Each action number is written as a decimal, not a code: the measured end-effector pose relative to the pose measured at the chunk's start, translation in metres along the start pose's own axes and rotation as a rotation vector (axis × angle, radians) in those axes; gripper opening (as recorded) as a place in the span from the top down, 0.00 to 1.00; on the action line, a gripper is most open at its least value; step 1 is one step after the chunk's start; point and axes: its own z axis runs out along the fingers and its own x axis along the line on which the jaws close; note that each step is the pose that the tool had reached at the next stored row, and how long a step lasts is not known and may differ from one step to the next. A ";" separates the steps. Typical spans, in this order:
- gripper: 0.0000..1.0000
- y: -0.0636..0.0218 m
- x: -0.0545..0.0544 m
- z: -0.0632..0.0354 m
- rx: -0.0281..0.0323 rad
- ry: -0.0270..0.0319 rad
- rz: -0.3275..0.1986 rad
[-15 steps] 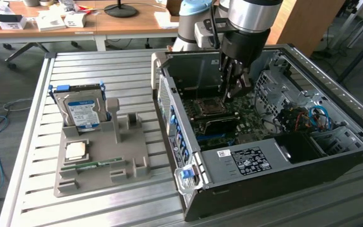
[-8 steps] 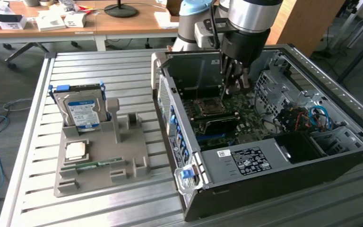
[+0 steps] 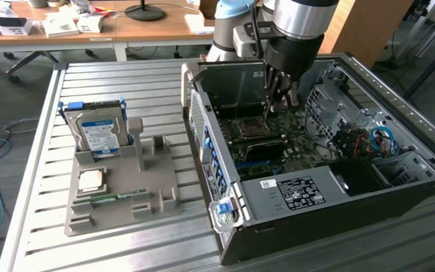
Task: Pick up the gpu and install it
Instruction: 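Press down on the gpu until it lock into place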
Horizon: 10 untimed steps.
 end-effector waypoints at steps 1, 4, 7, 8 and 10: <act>0.89 0.0000 0.000 0.0000 0.0000 0.0000 0.000; 0.89 0.0000 0.000 0.0000 -0.0001 0.0000 0.000; 0.89 -0.0046 -0.001 0.0005 -0.0140 0.0045 0.001; 0.89 -0.0075 -0.001 0.0009 -0.0254 0.0067 0.002; 0.89 -0.0118 -0.001 0.0013 -0.0532 0.0145 0.003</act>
